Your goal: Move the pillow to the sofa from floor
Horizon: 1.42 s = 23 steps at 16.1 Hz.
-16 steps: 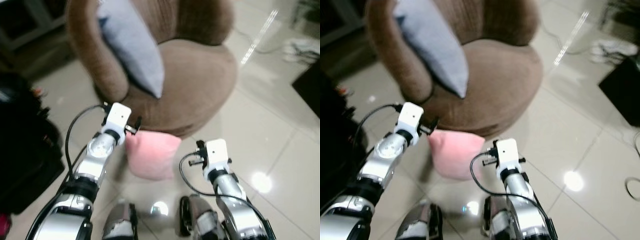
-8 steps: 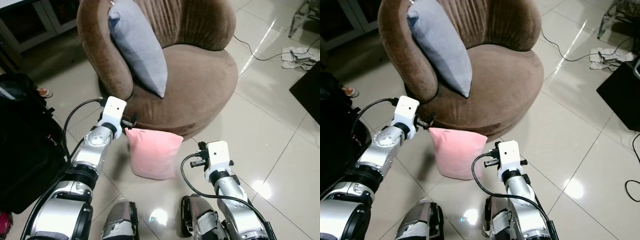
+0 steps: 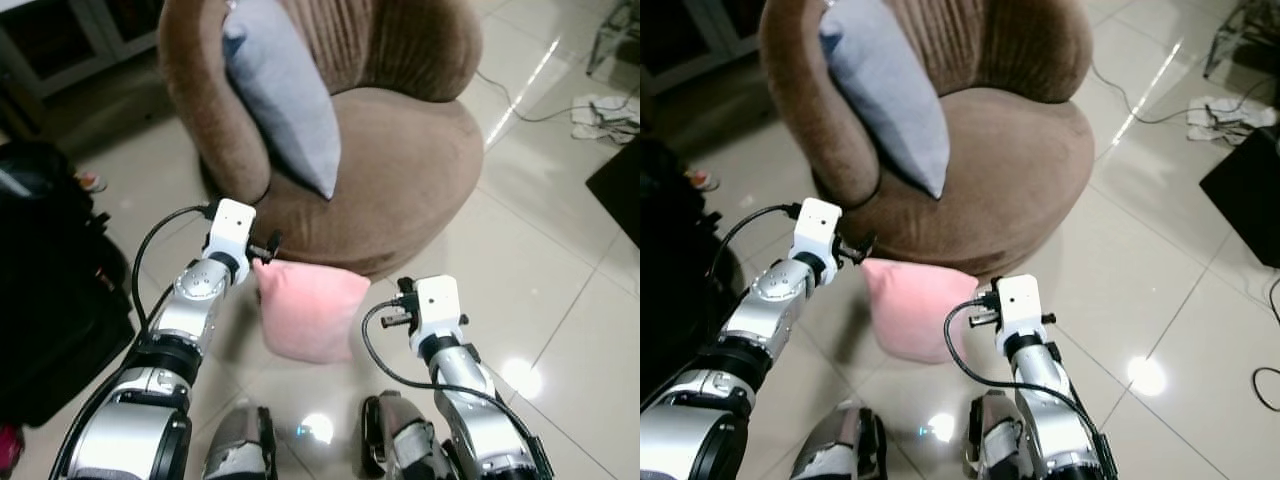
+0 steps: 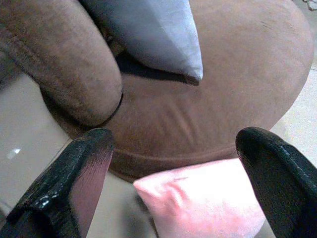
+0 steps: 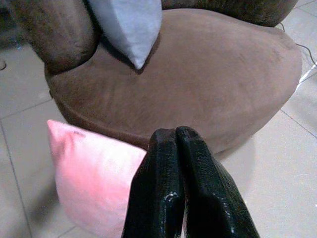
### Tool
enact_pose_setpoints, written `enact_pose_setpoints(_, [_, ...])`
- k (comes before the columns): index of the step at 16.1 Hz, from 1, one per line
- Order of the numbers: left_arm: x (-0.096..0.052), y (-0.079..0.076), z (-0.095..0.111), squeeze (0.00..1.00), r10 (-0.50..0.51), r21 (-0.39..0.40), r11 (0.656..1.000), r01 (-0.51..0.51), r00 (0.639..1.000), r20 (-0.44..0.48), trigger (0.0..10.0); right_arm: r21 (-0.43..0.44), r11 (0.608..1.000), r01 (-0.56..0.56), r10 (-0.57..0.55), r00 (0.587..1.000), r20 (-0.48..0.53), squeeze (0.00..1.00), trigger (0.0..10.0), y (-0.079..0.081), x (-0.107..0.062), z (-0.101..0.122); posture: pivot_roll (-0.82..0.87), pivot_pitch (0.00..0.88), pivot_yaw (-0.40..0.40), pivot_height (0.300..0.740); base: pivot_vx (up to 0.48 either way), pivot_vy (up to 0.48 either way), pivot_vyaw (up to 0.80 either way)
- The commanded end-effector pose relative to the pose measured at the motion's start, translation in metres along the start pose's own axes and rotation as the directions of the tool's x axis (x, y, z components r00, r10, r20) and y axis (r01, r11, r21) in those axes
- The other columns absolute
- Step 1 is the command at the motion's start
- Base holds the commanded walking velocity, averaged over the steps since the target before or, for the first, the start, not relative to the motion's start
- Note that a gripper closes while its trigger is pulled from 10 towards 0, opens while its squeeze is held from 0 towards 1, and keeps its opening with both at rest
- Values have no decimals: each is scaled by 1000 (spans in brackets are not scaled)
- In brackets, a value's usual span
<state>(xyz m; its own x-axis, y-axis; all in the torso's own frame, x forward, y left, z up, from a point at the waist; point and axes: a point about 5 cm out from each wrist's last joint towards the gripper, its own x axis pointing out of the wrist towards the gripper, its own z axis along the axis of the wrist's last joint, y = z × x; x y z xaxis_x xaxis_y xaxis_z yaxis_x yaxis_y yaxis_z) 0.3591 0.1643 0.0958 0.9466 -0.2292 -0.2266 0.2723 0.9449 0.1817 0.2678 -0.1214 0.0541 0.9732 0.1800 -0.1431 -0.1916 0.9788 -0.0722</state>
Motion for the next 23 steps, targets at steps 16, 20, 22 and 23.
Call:
enact_pose_setpoints(16, [-4,-9,-5,0,-40,75,996,38,999,18,10000,8,1000,-29,29,1000,6,0,10000,6,-1,-2,-134,245,-7,682,30,0,0])
enact_pose_setpoints(20, [-2,-10,-2,0,-48,82,996,46,999,24,10000,9,1000,-6,6,1000,18,0,10000,2,4,3,-136,254,-5,682,0,0,0])
enact_pose_setpoints(22, [-2,-11,-3,0,-48,84,995,46,999,23,10000,-2,1000,3,-3,1000,-12,0,10000,1,4,0,-138,258,-7,682,0,0,0])
enact_pose_setpoints(23, [-2,-11,-3,0,-48,84,995,46,999,22,10000,-4,1000,9,-9,1000,-21,0,10000,1,4,-1,-138,258,-7,682,0,0,0])
